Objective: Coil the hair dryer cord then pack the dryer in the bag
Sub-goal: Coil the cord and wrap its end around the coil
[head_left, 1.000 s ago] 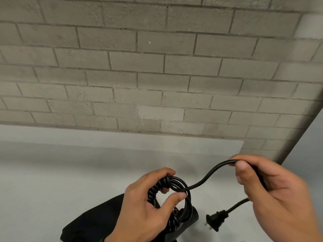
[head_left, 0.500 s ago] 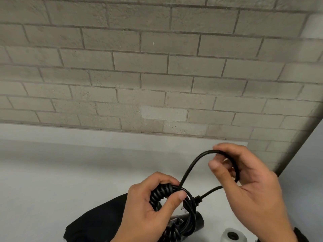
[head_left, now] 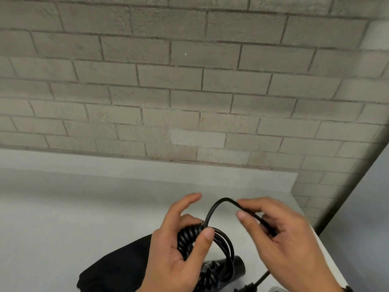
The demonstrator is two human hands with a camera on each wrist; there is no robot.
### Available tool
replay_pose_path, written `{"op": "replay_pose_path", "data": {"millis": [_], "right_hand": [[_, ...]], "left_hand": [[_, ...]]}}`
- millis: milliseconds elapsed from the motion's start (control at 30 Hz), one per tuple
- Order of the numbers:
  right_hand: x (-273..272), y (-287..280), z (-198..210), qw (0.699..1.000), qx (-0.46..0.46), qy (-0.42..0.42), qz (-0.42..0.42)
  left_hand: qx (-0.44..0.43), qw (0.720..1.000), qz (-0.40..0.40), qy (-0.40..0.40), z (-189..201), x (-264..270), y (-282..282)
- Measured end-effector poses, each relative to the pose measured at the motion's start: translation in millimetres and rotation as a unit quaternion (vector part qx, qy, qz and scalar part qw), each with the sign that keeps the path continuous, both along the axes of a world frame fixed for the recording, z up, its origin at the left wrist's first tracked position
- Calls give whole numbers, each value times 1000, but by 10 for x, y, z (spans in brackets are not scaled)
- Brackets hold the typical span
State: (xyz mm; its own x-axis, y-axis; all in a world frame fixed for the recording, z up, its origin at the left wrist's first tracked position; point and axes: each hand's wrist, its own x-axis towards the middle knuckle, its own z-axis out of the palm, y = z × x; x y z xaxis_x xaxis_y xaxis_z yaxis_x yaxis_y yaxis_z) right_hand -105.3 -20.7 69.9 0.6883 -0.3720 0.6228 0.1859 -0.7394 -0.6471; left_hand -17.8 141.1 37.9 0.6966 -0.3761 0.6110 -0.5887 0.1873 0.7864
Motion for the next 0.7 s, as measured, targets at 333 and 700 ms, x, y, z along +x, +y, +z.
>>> {"op": "replay_pose_path", "data": {"millis": [333, 700], "right_hand": [[-31, 237, -226, 953, 188, 177, 158], [22, 136, -304, 928, 247, 180, 215]], "left_hand": [[1, 997, 68, -29, -24, 61, -37], [1, 997, 36, 64, -72, 53, -109]]}}
